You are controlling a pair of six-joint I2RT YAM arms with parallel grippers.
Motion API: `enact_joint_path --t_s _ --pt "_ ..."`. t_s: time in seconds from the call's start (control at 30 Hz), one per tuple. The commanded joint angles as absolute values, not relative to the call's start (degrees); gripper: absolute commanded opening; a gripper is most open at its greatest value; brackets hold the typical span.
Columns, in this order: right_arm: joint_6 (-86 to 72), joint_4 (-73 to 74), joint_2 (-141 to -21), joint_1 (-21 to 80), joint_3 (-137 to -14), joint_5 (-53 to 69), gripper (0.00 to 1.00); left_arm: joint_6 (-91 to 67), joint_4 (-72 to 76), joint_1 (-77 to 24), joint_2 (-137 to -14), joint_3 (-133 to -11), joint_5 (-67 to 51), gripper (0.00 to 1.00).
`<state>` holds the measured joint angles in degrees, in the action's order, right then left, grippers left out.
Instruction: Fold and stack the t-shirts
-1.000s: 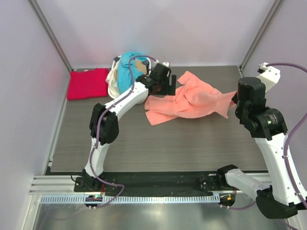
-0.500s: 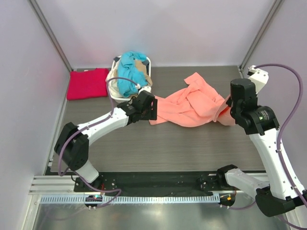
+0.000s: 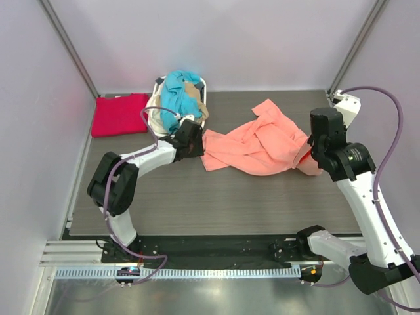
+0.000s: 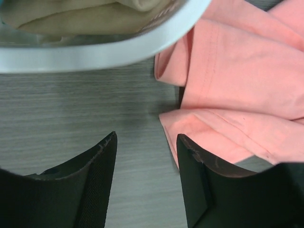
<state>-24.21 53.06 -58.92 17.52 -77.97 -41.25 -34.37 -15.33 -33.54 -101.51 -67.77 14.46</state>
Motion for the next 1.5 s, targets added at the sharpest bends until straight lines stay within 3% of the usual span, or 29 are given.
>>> enact_joint_path --t_s 0.0,0.33,0.6,0.87,1.47 --pt "-22.94 49.83 -59.15 17.40 -77.61 -42.36 0.01 -32.26 -7.48 -32.17 -104.05 -66.97 10.47 0.54" --pt "-22.59 48.43 -60.47 17.31 -76.20 -42.45 0.01 -30.23 -0.26 -31.90 -106.61 -64.51 3.34 0.50" --pt "-22.50 47.90 -61.00 17.23 -75.67 -42.19 0.01 -29.62 2.46 -31.99 -108.98 -63.72 3.34 0.39" --pt "-22.24 47.55 -60.82 17.14 -75.41 -42.36 0.01 -27.25 2.29 -31.38 -106.89 -64.86 3.16 0.00" --pt "-20.48 51.24 -54.06 16.70 -88.23 -46.49 0.01 -24.87 -11.76 -31.38 -75.34 -65.21 6.15 0.00"
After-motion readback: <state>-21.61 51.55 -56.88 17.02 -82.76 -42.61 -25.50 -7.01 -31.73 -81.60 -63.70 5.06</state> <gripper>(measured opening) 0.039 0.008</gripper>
